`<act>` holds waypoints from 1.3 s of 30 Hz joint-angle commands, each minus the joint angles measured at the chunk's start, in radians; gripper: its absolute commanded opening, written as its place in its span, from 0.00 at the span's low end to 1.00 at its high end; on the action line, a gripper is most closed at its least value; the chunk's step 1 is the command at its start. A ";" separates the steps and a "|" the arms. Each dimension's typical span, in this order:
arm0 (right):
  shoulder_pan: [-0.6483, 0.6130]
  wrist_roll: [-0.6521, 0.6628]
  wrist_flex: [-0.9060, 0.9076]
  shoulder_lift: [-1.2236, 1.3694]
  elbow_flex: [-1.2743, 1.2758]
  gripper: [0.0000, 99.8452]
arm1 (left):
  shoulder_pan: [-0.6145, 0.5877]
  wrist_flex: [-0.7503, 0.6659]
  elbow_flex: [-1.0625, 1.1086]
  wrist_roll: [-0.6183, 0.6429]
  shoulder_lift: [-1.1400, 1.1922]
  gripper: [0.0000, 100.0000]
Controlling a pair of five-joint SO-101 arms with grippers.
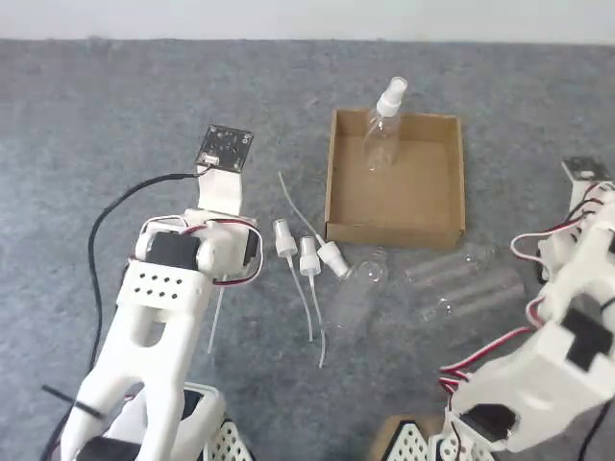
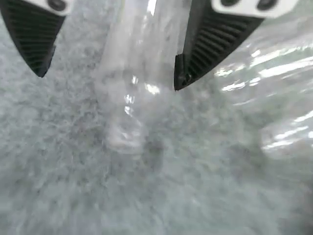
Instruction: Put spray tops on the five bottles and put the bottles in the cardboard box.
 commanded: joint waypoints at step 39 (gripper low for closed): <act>-1.250 -0.453 -0.292 -1.040 0.523 0.01 | -0.003 0.089 -0.570 0.110 -0.423 0.01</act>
